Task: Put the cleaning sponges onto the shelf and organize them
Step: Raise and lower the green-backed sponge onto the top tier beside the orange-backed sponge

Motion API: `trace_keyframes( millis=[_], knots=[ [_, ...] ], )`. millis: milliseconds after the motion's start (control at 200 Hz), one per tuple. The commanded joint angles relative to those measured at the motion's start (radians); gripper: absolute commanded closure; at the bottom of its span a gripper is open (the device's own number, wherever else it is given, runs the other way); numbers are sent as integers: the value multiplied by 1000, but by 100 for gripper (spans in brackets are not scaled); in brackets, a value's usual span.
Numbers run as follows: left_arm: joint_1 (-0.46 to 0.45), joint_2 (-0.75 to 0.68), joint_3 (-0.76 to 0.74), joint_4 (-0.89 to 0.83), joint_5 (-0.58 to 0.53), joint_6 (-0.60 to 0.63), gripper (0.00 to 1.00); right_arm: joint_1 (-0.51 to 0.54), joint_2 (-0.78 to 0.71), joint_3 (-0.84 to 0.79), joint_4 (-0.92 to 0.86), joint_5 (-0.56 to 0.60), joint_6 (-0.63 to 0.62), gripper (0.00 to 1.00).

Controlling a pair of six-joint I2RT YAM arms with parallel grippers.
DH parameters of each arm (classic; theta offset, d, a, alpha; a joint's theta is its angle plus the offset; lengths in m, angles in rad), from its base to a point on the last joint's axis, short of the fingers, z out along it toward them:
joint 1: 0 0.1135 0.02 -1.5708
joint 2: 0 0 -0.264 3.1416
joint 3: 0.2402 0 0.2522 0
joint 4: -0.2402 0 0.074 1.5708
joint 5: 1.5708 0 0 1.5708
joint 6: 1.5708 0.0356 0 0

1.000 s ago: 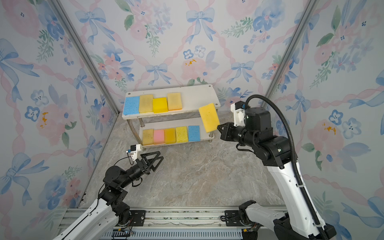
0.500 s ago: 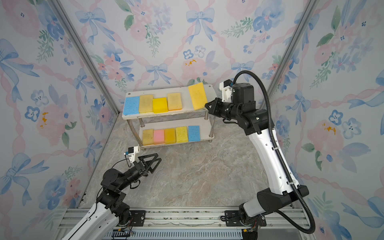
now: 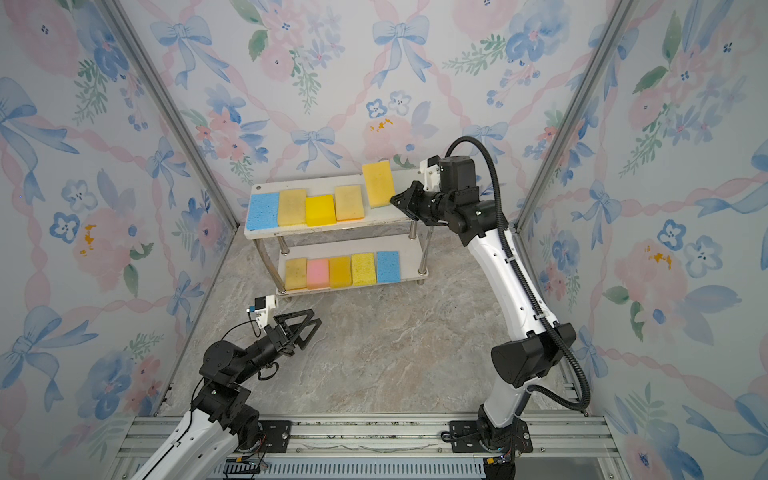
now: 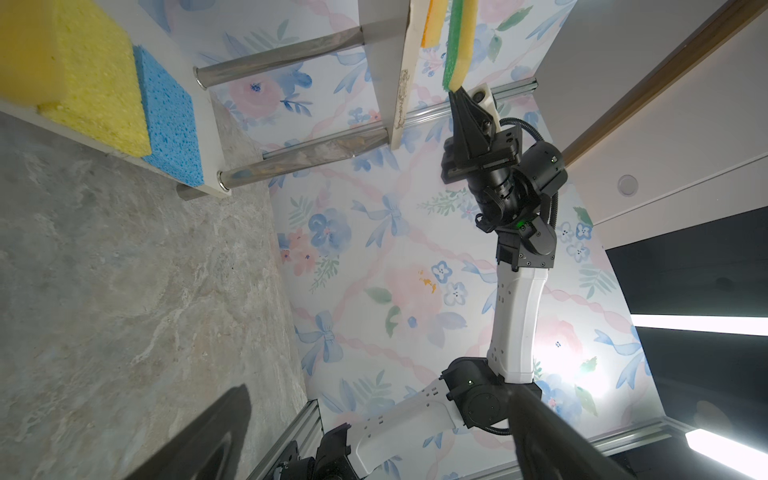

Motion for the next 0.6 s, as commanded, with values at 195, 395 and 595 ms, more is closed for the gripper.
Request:
trace_keyframes(
  millis=[195,395,595],
  knots=[
    [20,-20,-21,-20,37,-4,2,-11,-16,-77,95,-38,48,100],
    [26,-19,-22,-20,42,-4,2,-14,-23,-113,107,-40,46,100],
    [31,-21,-25,-20,46,-6,2,-13,-20,-126,121,-45,55,100]
  ],
)
